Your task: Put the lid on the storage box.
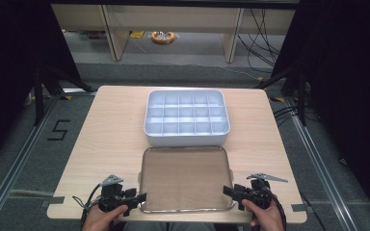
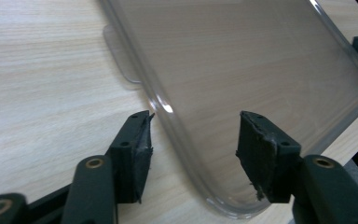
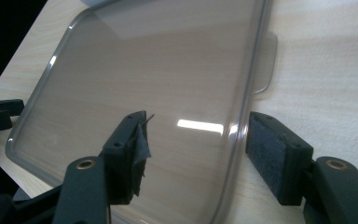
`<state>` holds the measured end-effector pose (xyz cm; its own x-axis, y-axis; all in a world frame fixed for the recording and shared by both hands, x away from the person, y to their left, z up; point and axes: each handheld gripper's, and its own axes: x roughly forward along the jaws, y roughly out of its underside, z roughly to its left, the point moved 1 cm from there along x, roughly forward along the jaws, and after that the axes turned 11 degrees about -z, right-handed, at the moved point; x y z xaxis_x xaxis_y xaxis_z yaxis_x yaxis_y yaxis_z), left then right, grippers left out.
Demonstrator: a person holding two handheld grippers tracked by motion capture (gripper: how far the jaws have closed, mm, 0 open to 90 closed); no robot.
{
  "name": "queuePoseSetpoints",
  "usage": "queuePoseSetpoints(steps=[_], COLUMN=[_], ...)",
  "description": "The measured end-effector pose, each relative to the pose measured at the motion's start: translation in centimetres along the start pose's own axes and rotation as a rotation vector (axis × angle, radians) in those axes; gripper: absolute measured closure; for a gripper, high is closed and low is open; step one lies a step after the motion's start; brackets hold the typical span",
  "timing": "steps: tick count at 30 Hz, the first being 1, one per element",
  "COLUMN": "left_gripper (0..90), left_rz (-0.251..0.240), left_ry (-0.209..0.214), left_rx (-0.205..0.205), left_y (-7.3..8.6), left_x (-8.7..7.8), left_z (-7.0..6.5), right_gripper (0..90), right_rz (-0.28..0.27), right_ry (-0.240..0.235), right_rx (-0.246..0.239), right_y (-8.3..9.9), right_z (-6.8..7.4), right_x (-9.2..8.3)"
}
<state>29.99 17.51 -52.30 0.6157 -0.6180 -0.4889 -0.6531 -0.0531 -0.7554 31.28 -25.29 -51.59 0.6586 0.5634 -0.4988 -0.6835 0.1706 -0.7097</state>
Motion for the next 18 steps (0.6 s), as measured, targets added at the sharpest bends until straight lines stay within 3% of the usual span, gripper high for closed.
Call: queuePoseSetpoints(steps=[3,4,6,7,9,10,11,13,14,15,16,17,18], left_gripper=[45.8,45.7,45.8,45.9,46.1,46.1,46.1,45.8,45.8,45.6,45.6,45.4,45.4], left_rz=[0.000,0.016,-0.002,0.012,-0.002,0.019,0.012,0.015,-0.021,-0.004,-0.003,-0.005,0.001], left_ry=[0.005,-0.003,0.000,-0.001,-0.001,0.004,0.001,-0.004,0.013,-0.003,-0.004,-0.004,0.002], left_rx=[0.018,0.042,0.028,0.037,0.017,0.041,0.035,0.040,0.063,0.026,0.028,0.023,0.032], left_y=[0.0,-0.1,0.0,-0.1,0.0,-0.1,-0.1,-0.1,-0.1,0.0,0.0,0.0,0.0], left_x=[0.3,0.2,0.3,0.1,0.1,-0.1,0.0,-0.1,0.2,0.1,0.0,0.0,0.0], left_z=[-0.2,-0.2,-0.2,0.0,0.1,0.3,0.3,0.2,0.3,0.1,0.1,0.1,0.1], right_gripper=[40.1,39.3,38.7,39.1,40.9,42.4,46.0,49.3,49.3,53.6,55.8,56.8,61.4], right_rz=[-0.001,0.001,-0.022,-0.028,-0.011,-0.029,-0.003,-0.020,-0.020,-0.021,0.017,-0.017,0.002], right_ry=[0.013,-0.004,-0.014,-0.024,-0.049,-0.056,-0.073,-0.091,-0.091,-0.097,-0.106,-0.110,-0.126], right_rx=[0.006,0.045,0.092,0.120,0.267,0.244,0.319,0.330,0.330,0.304,0.386,0.286,0.334], right_y=[0.2,0.2,0.4,0.4,0.6,0.8,1.0,1.1,1.1,1.2,1.1,1.5,1.6], right_z=[-0.1,0.0,-0.2,-0.3,-0.1,-0.6,-0.4,-0.4,-0.4,-0.5,-0.2,-1.0,-0.8], right_x=[0.3,0.2,0.3,0.2,-0.3,-0.2,-0.6,-0.8,-0.8,-1.0,-1.3,-0.9,-0.9])
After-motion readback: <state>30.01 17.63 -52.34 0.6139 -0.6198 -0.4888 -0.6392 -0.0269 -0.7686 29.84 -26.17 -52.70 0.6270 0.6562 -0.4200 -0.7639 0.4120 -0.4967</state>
